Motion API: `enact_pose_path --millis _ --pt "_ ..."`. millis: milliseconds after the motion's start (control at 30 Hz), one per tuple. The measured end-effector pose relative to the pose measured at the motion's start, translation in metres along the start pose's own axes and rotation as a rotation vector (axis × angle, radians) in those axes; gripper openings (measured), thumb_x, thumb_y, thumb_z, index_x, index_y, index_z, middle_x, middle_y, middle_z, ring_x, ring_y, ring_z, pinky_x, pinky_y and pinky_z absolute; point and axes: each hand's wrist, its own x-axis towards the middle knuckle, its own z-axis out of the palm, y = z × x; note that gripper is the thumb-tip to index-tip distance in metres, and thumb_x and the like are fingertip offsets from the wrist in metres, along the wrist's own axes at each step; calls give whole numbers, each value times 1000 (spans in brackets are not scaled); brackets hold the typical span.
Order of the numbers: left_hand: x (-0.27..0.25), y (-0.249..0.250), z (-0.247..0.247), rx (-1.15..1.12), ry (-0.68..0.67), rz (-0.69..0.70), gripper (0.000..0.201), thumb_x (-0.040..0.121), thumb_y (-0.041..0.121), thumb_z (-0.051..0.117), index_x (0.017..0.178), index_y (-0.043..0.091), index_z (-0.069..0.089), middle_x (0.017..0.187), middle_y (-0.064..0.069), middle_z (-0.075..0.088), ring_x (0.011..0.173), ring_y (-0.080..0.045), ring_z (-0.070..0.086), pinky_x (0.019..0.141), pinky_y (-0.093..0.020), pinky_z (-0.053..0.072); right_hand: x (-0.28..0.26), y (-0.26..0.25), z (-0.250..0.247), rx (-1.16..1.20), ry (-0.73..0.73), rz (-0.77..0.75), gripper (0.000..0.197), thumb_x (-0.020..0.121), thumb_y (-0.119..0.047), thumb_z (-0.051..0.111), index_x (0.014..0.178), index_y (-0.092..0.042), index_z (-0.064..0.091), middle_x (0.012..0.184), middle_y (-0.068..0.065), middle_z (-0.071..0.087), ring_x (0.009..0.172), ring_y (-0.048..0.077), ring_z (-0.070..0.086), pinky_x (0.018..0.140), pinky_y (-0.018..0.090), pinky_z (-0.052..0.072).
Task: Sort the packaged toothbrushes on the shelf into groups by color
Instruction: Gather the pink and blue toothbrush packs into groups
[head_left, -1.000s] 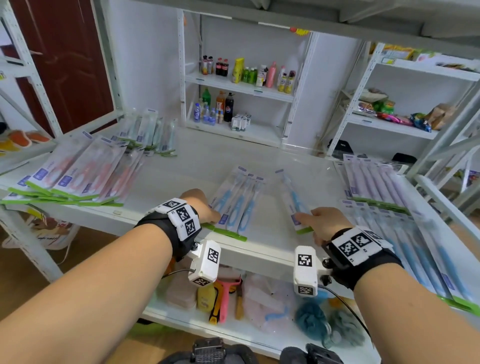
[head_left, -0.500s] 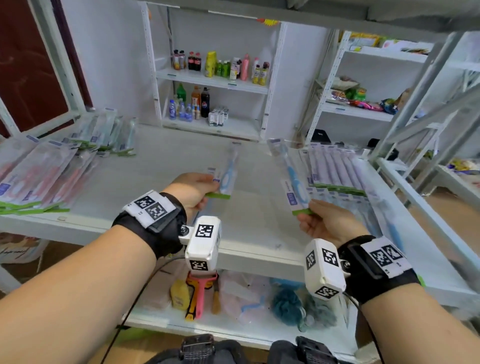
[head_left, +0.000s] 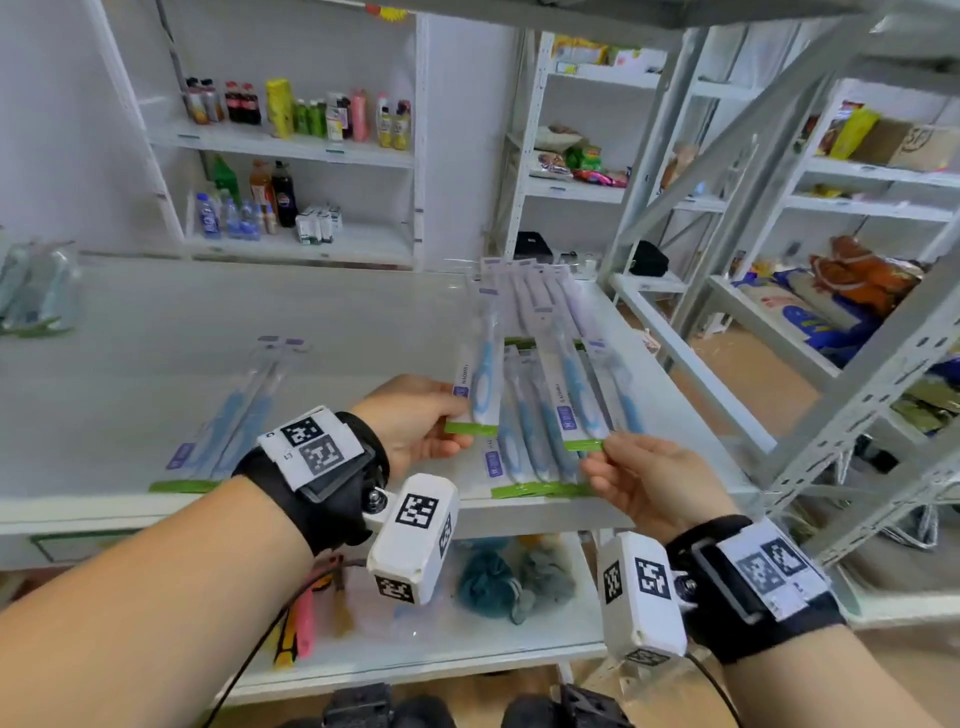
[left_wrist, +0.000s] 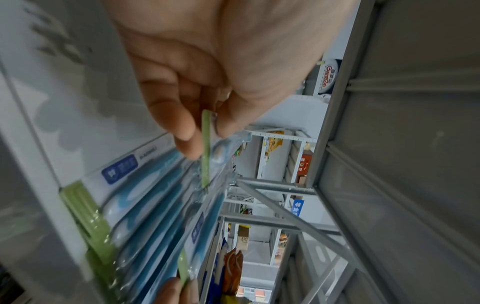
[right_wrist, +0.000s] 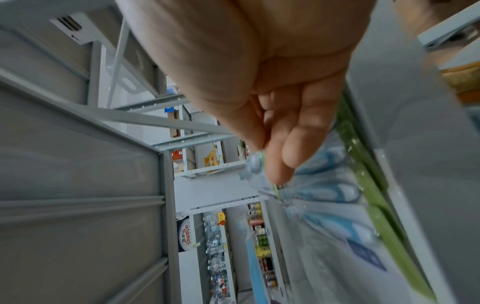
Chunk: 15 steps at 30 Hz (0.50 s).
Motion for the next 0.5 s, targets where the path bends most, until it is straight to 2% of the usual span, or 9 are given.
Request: enact_pose_path --millis 167,500 --pt "3 -5 34 30 -101 -23 9 94 3 50 88 4 57 70 -13 60 42 -10 61 37 -16 48 -2 4 -23 31 38 -2 9 92 -4 53 93 5 56 59 13 68 49 14 66 44 20 53" --pt "7 -10 81 96 -209 -82 16 94 -3 46 87 7 57 80 -15 65 49 -14 67 44 -17 54 -3 7 -43 38 71 5 7 93 -2 52 93 4 56 60 13 68 50 15 67 46 21 54"
